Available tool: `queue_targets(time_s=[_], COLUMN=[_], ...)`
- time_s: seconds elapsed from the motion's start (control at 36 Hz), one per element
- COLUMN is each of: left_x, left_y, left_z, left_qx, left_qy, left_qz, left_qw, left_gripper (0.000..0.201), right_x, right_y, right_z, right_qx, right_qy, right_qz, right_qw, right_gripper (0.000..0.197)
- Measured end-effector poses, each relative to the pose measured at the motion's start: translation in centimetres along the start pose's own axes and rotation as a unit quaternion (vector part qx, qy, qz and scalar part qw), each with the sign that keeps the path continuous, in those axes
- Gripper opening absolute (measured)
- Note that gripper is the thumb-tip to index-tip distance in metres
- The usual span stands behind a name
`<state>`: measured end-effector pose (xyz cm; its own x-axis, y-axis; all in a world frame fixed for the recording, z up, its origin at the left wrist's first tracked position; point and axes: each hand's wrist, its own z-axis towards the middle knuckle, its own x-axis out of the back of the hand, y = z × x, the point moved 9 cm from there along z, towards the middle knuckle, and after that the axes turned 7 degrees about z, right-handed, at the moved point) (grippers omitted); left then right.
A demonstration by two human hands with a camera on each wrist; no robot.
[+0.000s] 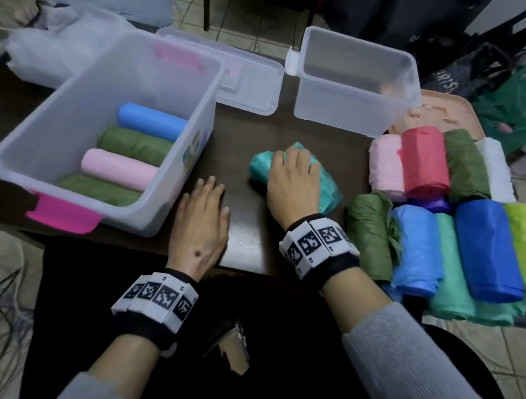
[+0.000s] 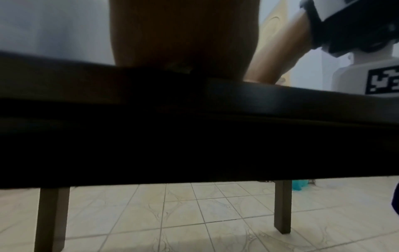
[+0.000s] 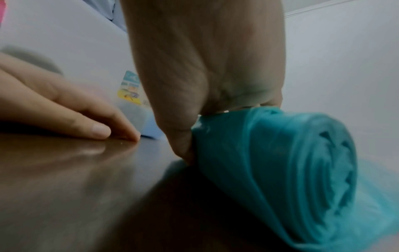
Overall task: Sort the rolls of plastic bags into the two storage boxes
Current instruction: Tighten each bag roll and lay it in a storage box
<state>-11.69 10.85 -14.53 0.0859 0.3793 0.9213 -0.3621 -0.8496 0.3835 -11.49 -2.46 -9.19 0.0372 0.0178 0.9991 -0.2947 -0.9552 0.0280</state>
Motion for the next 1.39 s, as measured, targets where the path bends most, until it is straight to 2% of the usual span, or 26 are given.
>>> queue_targets(time_s=[0.03,0.06,0.11,0.14,0.22,0.31,0.39,0.47,0.61,0.83,0.97,1.06,1.14,1.28,1.39], left_x=[0.0,0.1,0.2,0.3,0.8,2.5,4.0,3.8,1.9,-0.4,-1.3,-0.1,1.2,3.4,3.7], left_y=[0.1,0.1,0.2,0.2,0.2,0.2,0.4,1.3,2.6,5.7,7.5,7.8,7.5,6.8,6.5], left_z=[0.0,0.0,-0.1,-0.1,0.5,2.1,3.9,5.2,7.1,7.1,6.4,7.1,8.1,9.5,9.6], left_qx=[0.003,0.008,0.011,0.009,0.014,0.046,0.096,0.101,0.086,0.027,-0.025,-0.031,-0.008,0.044,0.047], left_qy=[0.006,0.011,0.016,0.017,-0.016,-0.053,-0.067,-0.101,-0.208,-0.282,-0.315,-0.285,-0.243,-0.159,-0.167], left_qz=[-0.001,-0.003,-0.008,-0.014,-0.047,-0.072,-0.097,-0.096,-0.028,0.020,-0.046,-0.073,-0.102,-0.174,-0.184], left_qw=[1.000,1.000,1.000,1.000,0.999,0.995,0.988,0.985,0.974,0.959,0.948,0.955,0.965,0.971,0.967], left_gripper=[0.044,0.043,0.044,0.045,0.042,0.036,0.035,0.038,0.052,0.058,0.026,0.010,0.018,0.027,0.021], right_x=[-0.1,-0.3,-0.4,-0.4,0.1,-0.1,0.2,0.0,-0.7,-1.5,-1.3,-0.7,0.0,-0.1,-0.7], right_y=[0.1,0.2,0.6,0.8,1.5,1.5,1.1,0.7,0.6,0.8,0.9,0.6,0.2,-0.2,0.2], right_z=[-0.1,-0.1,-0.2,-0.4,-0.8,-1.8,-3.1,-4.3,-6.3,-7.9,-7.7,-7.5,-7.3,-7.0,-7.1], right_qx=[0.014,0.032,0.046,0.039,0.020,0.030,0.050,0.066,0.073,0.104,0.120,0.142,0.165,0.177,0.163], right_qy=[-0.012,-0.026,-0.074,-0.100,-0.135,-0.170,-0.149,-0.136,-0.167,-0.164,-0.166,-0.156,-0.130,-0.128,-0.152], right_qz=[0.019,0.042,0.087,0.111,0.178,0.169,0.116,0.089,0.117,0.071,0.086,0.096,0.088,0.061,0.089], right_qw=[1.000,0.998,0.992,0.988,0.974,0.970,0.981,0.985,0.976,0.978,0.975,0.973,0.974,0.974,0.971], right_gripper=[0.038,0.042,0.064,0.066,0.048,0.055,0.075,0.081,0.067,0.056,0.048,0.045,0.041,0.050,0.057])
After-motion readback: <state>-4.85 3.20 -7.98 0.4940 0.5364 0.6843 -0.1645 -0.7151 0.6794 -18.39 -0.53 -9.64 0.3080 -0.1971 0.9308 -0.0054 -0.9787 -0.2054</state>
